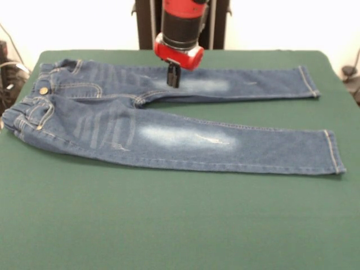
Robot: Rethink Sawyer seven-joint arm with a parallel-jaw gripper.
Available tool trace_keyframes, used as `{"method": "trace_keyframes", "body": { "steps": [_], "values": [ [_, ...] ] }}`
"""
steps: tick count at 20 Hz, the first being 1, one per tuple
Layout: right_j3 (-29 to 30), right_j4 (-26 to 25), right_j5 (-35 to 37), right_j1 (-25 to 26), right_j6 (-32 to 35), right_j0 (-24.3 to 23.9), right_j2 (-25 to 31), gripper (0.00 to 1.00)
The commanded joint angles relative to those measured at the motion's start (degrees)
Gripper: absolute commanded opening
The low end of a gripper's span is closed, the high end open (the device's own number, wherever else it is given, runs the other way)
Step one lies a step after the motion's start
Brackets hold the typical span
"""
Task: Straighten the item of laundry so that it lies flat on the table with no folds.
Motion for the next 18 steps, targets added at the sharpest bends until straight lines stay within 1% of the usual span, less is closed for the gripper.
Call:
{"method": "trace_keyframes", "body": {
  "steps": [1,11,15,18],
  "values": [
    [-4.83,3.62,-6.77,10.32,10.92,0.08,6.76,0.0],
    [-3.23,5.8,-7.56,10.35,13.53,2.61,5.98,0.0],
    [-1.25,8.75,-7.56,9.47,16.4,4.82,6.21,0.0],
    [1.17,11.93,-7.6,8.11,19.0,6.91,6.65,0.0]
  ]
}}
